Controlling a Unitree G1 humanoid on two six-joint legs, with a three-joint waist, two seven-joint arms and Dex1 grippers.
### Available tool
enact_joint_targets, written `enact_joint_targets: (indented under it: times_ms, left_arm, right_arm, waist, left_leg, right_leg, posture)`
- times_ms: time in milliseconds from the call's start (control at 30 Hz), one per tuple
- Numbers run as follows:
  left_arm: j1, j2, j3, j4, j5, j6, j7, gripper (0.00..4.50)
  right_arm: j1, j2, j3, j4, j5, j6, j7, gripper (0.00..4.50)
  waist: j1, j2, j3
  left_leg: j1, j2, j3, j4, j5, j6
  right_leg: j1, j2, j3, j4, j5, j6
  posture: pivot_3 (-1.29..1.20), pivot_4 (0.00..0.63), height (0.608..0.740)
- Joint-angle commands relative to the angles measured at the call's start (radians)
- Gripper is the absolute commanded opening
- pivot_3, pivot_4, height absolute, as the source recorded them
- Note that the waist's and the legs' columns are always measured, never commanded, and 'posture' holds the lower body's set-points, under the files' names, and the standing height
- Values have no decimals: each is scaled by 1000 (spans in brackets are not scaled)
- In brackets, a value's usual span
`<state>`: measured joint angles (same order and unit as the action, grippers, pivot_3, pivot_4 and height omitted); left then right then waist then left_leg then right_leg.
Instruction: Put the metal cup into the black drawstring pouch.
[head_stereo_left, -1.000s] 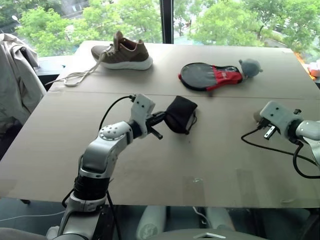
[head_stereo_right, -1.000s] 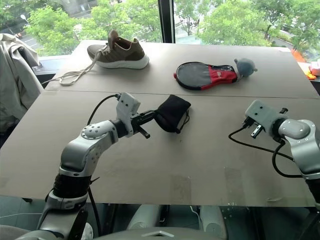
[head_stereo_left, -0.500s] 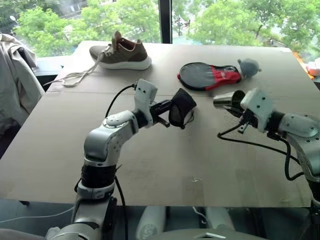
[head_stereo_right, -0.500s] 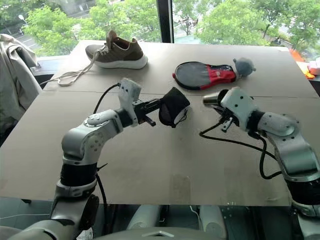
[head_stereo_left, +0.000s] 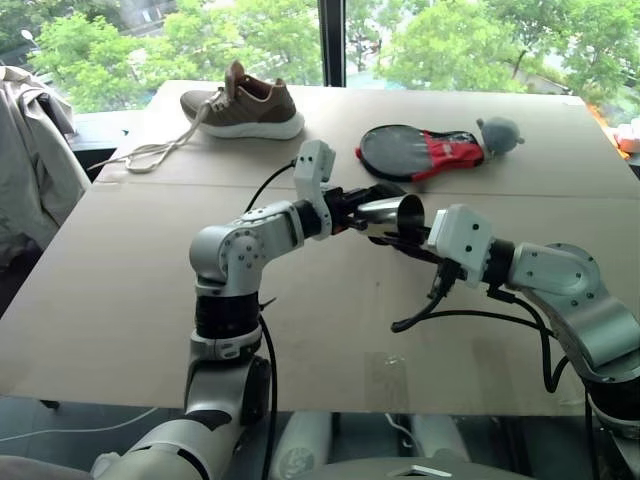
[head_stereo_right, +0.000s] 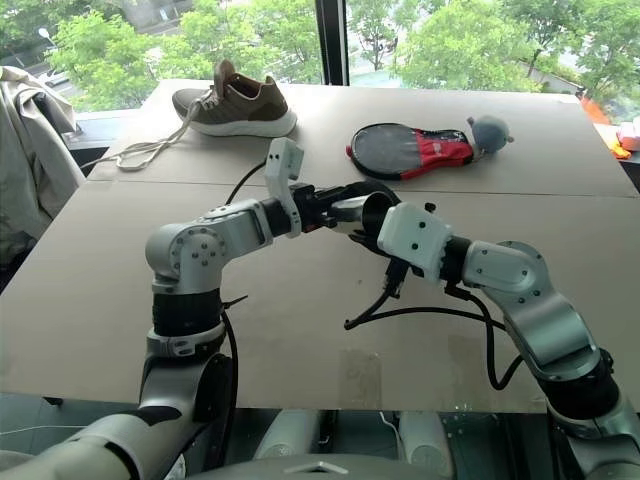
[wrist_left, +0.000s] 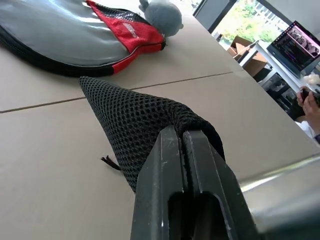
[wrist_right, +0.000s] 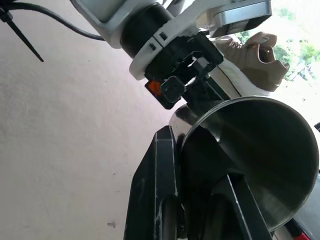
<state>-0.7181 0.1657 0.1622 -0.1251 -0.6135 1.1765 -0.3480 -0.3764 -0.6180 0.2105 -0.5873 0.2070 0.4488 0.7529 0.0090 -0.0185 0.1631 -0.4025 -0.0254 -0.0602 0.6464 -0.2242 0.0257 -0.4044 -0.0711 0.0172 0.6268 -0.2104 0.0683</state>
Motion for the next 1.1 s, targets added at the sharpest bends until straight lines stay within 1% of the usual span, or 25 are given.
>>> enact_joint_targets:
  times_ms: [33, 133, 267, 367, 433, 500, 567, 633, 733, 833, 900, 1000, 1100]
  left_arm:
    - [-30, -12, 22, -34, -47, 21, 10, 0]
    - [-15, -4, 22, -61, -69, 41, 5, 0]
    - [4, 5, 20, -86, -97, 63, 1, 0]
    - [6, -25, 58, -92, -156, 111, 13, 0]
    - [-4, -53, 100, -88, -205, 140, 26, 0]
    - [-8, -69, 128, -91, -249, 170, 35, 0]
    - [-3, -72, 135, -89, -263, 184, 47, 0]
    - [-1, -65, 130, -87, -270, 185, 48, 0]
    - [-8, -54, 126, -78, -284, 178, 37, 0]
    - [-12, -29, 105, -77, -298, 152, -11, 0]
    - [-11, -14, 89, -80, -307, 141, -46, 0]
    - [-7, -5, 77, -80, -317, 139, -64, 0]
    - [7, 7, 56, -96, -329, 143, -86, 0]
  right_arm:
    - [-5, 4, 26, 14, -69, -13, -41, 61]
    - [-4, 18, 30, 59, -137, 6, -101, 61]
    - [-2, 62, 11, 85, -169, 39, -171, 61]
    - [0, 111, 11, 96, -188, 53, -226, 61]
    - [-5, 108, 35, 112, -240, 4, -244, 61]
    - [-2, 139, 59, 121, -279, -60, -282, 61]
    - [-5, 171, 76, 129, -301, -116, -305, 61]
    - [7, 156, 111, 155, -344, -178, -287, 61]
    - [35, 98, 152, 214, -416, -295, -258, 61]
    - [25, 16, 201, 297, -545, -454, -261, 61]
    - [11, -12, 219, 349, -608, -533, -274, 61]
    - [-27, -30, 234, 403, -700, -633, -300, 61]
    - [-56, -18, 238, 438, -762, -679, -313, 61]
  waist:
    - [1, 0, 0]
    - [2, 0, 0]
    - [2, 0, 0]
    - [1, 0, 0]
    - [3, 0, 0]
    - [2, 0, 0]
    - [-3, 0, 0]
    - [-6, 0, 0]
    - [-8, 0, 0]
    - [-12, 0, 0]
    - [-17, 0, 0]
    - [-23, 0, 0]
    - [-23, 0, 0]
  left_leg:
    - [0, 0, 0, 0, 0, 0]
    - [0, 0, 0, 0, 0, 0]
    - [0, 0, 0, 0, 1, -1]
    - [0, 0, 0, -1, 1, -2]
    - [0, 0, 0, -1, 1, -2]
    - [0, 0, 0, -1, 1, -2]
    - [0, -1, 1, -1, 1, -2]
    - [0, 0, 1, -1, 1, -2]
    - [0, -1, 1, -1, 2, -5]
    - [0, -1, 2, -1, 2, -5]
    - [0, -1, 2, -1, 2, -5]
    - [1, -1, 2, -1, 2, -5]
    - [1, -1, 2, -3, 3, -5]
  right_leg:
    - [0, 0, 0, 0, 0, 0]
    - [0, 0, 0, 0, 0, 0]
    - [0, 0, 0, 0, 0, 0]
    - [-1, 0, 1, 0, 0, 0]
    - [-1, 0, 1, 0, 0, 0]
    - [-1, 0, 1, 0, 0, 0]
    - [-1, 0, 1, 0, 0, 0]
    - [-1, 0, 1, 0, 0, 0]
    - [-1, 0, 1, 0, 0, 0]
    - [-1, 0, 2, 0, 0, 0]
    - [-1, 0, 2, 0, 0, 0]
    - [-1, 0, 2, 0, 0, 0]
    - [-1, 0, 2, 0, 0, 0]
  posture:
    - [0, 150, 740]
    - [0, 150, 740]
    - [0, 150, 740]
    - [0, 150, 740]
    - [0, 150, 740]
    - [0, 150, 740]
    - [0, 150, 740]
    - [0, 150, 740]
    - [0, 150, 740]
    - [0, 150, 740]
    - [0, 150, 740]
    - [0, 150, 740]
    - [0, 150, 740]
